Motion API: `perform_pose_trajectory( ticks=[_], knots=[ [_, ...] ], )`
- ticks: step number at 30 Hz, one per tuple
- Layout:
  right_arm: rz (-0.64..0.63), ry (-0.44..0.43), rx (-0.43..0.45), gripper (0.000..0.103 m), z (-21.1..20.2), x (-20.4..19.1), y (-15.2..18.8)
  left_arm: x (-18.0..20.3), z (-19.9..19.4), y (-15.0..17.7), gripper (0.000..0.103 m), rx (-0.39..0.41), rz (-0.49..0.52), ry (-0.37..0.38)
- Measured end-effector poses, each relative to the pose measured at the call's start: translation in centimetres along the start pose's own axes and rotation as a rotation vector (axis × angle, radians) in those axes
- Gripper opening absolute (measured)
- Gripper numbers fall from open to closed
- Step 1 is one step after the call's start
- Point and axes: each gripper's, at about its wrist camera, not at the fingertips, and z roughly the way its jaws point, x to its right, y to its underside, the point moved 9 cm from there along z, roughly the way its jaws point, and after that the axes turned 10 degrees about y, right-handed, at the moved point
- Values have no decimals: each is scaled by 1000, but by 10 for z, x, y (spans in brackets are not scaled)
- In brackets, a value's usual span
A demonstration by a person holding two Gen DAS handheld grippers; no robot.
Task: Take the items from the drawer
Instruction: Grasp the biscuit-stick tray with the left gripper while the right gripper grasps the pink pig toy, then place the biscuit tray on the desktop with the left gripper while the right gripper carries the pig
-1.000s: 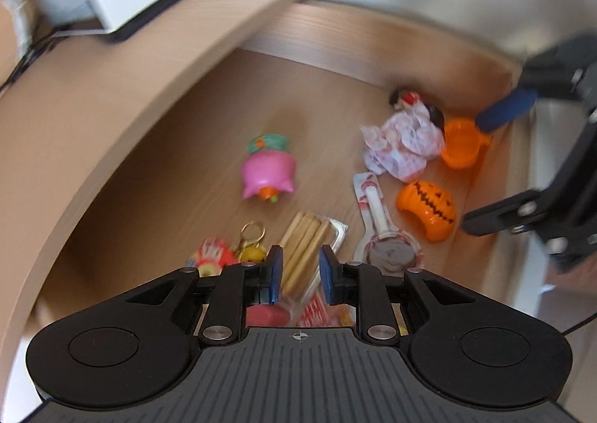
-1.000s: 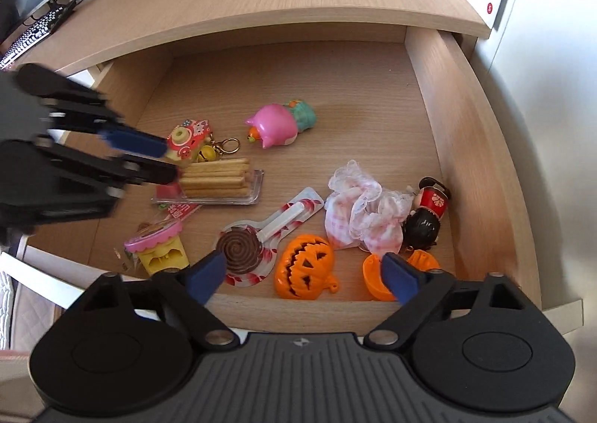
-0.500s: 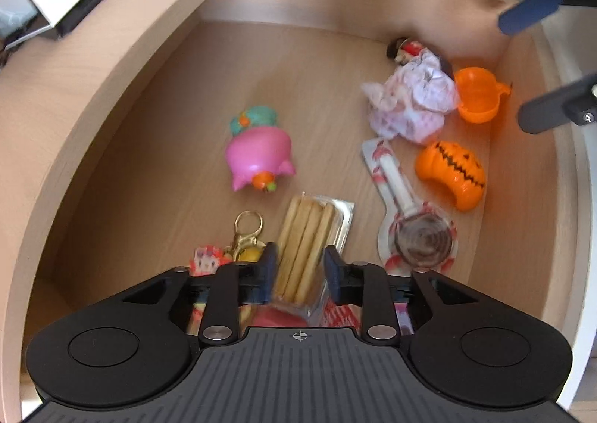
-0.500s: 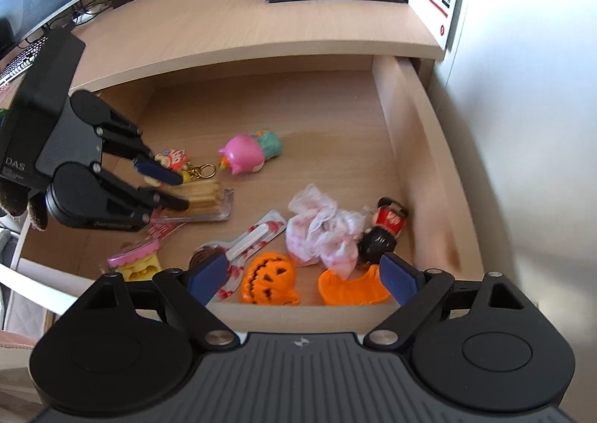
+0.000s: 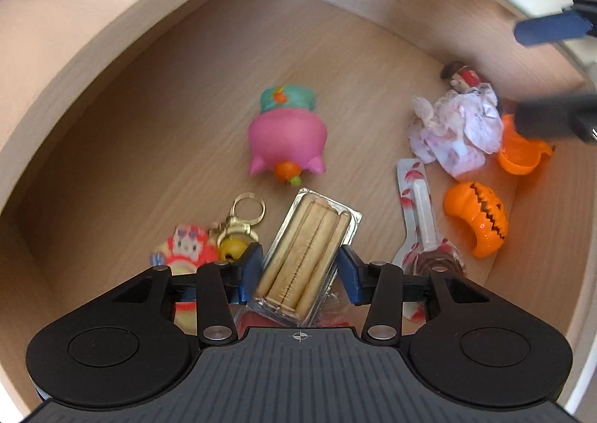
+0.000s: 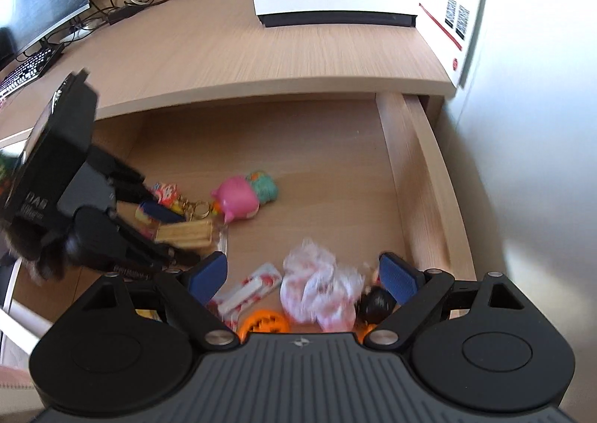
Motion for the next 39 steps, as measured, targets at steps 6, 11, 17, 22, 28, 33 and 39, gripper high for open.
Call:
perform_pose_trajectory(
  ticks=[6,11,17,22,28,33,39],
  knots=[
    [-48,-63,-5,90,36,-17,-38,0,-21,24,37,-4,-48,-88],
    [-115,-156,-34,90,73,-52,-62,-4,-75,45,35,85,-250,-82],
    [-183,-122,-157,80,124,-84,-52,-8,-139,60,35,275,-393,-76],
    [-187,-94,-186,50,107,-82,-52,-15,-162,72,35,357,-459,-33],
    [-133,-98,-105,37,49,-70,-63,-34,-170,40,35,479,-493,8],
    [-54,-85,-7,36,4,-51,-80,-58,-199,-32,35,590,-426,-1],
    [45,-51,57,36,-23,-20,-99,-86,-193,-114,35,622,-405,-8]
  ],
)
